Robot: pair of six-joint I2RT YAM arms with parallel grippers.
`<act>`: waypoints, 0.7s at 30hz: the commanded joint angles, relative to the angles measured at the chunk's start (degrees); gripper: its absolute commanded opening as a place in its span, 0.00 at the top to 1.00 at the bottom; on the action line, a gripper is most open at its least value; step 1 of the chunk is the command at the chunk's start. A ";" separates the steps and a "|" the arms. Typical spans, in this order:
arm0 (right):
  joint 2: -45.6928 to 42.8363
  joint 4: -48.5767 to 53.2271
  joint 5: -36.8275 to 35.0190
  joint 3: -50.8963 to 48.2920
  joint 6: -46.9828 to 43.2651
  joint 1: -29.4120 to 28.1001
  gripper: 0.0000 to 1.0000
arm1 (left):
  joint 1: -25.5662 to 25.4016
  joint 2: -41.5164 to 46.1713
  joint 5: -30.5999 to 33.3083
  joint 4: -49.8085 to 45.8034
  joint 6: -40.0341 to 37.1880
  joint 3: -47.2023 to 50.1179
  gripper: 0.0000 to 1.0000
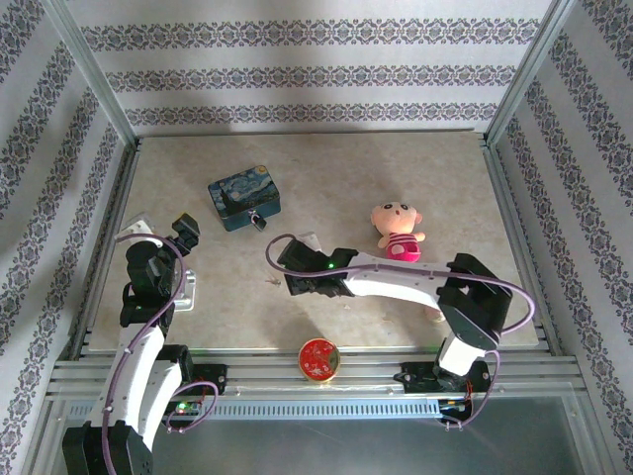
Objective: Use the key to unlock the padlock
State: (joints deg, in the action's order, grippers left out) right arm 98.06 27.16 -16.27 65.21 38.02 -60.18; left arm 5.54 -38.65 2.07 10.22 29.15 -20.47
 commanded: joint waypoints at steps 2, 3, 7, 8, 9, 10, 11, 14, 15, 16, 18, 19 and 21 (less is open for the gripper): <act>3.01 1.76 2.12 3.27 1.16 -0.89 0.28 | 0.26 1.18 2.12 -2.19 1.36 0.52 0.01; 3.50 1.84 2.04 3.82 1.10 -0.94 0.29 | 0.25 1.50 2.44 -2.22 1.27 0.67 0.01; 5.62 2.33 2.30 6.05 0.20 -1.16 0.33 | 0.26 2.52 2.92 -1.86 1.26 1.61 0.01; 6.24 2.56 2.35 6.75 -0.12 -1.19 0.33 | 0.27 2.62 3.02 -1.74 1.26 1.74 0.01; 6.92 2.88 2.54 7.47 -0.43 -1.32 0.34 | 0.26 2.63 3.21 -1.70 1.26 1.91 0.01; 7.49 3.13 2.72 8.08 -0.64 -1.37 0.34 | 0.26 2.62 3.34 -1.58 1.41 2.01 0.01; 8.09 3.33 2.96 8.71 -0.82 -1.56 0.34 | 0.26 2.62 3.55 -1.60 1.29 2.08 0.01; 9.78 3.15 4.04 10.16 -1.74 -2.20 0.35 | 0.28 2.53 3.56 -1.52 1.05 2.01 0.01; 10.50 3.23 4.16 11.05 -2.04 -2.47 0.35 | 0.26 2.53 3.68 -1.52 1.00 2.01 0.01; 11.19 3.42 4.32 11.84 -2.28 -2.65 0.35 | 0.26 2.51 3.66 -1.42 0.98 2.01 0.01; 12.99 4.03 4.72 13.74 -2.25 -2.83 0.37 | 0.26 2.44 3.77 -1.17 1.04 2.14 0.01; 13.85 4.33 4.88 14.56 -2.24 -2.78 0.37 | 0.26 2.44 3.74 -1.03 1.11 2.21 0.01; 15.68 5.16 4.68 16.49 -2.18 -2.76 0.40 | 0.26 2.44 3.65 -0.81 1.09 2.36 0.01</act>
State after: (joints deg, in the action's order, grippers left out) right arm 111.42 29.80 -12.08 78.81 36.58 -62.52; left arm 5.54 -36.64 4.86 9.37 29.93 -18.98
